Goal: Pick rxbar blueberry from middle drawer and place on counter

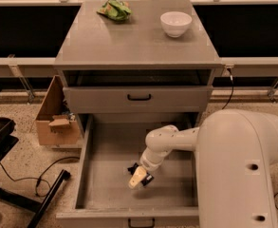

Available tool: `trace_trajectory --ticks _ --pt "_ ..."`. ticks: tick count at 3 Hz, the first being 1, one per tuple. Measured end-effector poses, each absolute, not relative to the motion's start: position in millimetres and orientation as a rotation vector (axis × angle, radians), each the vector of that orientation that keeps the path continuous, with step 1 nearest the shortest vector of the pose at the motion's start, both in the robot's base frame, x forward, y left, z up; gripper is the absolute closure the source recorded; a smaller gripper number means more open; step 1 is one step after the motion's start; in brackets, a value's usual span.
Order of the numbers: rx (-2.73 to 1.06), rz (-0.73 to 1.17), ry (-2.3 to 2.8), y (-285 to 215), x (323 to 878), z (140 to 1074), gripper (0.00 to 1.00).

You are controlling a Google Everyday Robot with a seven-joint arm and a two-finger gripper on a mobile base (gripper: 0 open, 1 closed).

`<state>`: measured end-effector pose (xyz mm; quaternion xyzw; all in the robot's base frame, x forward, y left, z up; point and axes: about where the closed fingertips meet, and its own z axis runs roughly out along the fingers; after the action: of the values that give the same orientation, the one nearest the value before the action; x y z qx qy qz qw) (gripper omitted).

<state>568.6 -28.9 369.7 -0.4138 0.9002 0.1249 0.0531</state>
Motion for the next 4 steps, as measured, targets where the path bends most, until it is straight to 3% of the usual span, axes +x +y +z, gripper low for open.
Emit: trace_trajectory --ticks 3,4 --pt "-1.271 0.395 2.660 -14 563 349 0.00" --pt "-1.266 0.390 2.659 -7 556 339 0.13"
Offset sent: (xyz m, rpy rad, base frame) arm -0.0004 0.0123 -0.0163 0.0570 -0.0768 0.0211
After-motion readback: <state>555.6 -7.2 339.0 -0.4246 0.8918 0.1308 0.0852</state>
